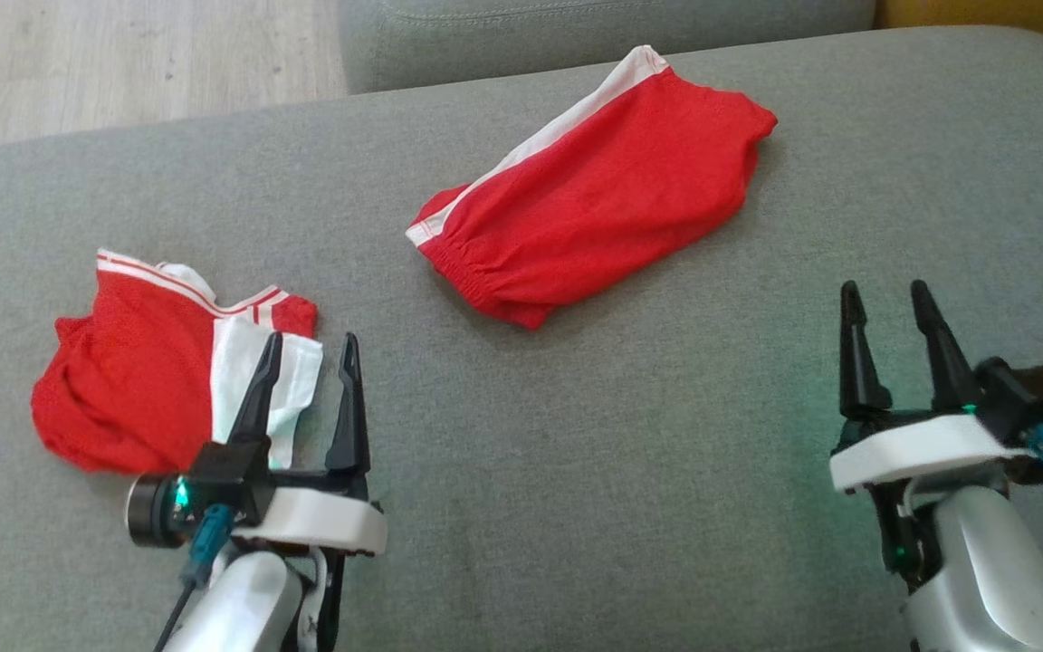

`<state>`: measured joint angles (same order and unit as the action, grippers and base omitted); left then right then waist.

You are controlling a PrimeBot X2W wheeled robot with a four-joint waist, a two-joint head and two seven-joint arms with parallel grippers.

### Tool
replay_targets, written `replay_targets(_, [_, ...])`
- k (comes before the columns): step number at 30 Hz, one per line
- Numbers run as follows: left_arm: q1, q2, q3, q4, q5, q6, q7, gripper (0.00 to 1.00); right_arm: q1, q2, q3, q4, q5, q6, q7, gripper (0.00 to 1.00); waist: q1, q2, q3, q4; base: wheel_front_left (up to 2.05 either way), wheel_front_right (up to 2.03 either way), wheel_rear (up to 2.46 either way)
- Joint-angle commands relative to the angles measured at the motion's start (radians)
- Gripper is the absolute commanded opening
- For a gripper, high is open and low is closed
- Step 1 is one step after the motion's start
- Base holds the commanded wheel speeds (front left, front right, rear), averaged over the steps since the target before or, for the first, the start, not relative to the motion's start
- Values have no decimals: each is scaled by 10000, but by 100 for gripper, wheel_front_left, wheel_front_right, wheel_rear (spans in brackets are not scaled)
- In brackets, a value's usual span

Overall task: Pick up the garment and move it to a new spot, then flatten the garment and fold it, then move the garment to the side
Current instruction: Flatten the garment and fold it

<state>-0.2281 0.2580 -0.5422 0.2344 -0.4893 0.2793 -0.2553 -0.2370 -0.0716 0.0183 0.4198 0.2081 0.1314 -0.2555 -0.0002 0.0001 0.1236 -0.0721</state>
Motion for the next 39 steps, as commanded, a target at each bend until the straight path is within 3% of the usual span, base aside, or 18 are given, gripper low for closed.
replay_targets(1, [-311,-5,613,-355,240,-111,-63,100,-156,84,100,-486,-16,-7,-61,100,2,-1,32,34,0,0,0])
replay_targets(9, [-411,-496,1065,-244,1164,-703,-64,100,-191,180,-94,-1179,-199,-7,323,100,2,-1,701,398,0,0,0])
replay_targets(18, [-1391,-986,1130,-202,1806,-1201,-64,100,-2498,-221,-1092,-1082,-1248,-7,1868,100,2,-1,2314,1223,0,0,0])
replay_targets(25, [-2096,-1595,940,-25,2134,-1543,-64,100,-4895,-861,-1756,558,-1406,-7,3534,100,2,-1,3048,1915,0,0,0])
replay_targets(31, [-2355,-1780,1194,170,2137,-1768,-64,100,-6182,-1655,-2095,2534,-2054,-7,3902,100,2,-1,3387,2446,0,0,0])
replay_targets(39, [-2312,-1924,1396,222,2271,-1990,-64,100,-7177,-1998,-2219,4677,-1978,-7,4559,100,2,-1,3621,2734,0,0,0])
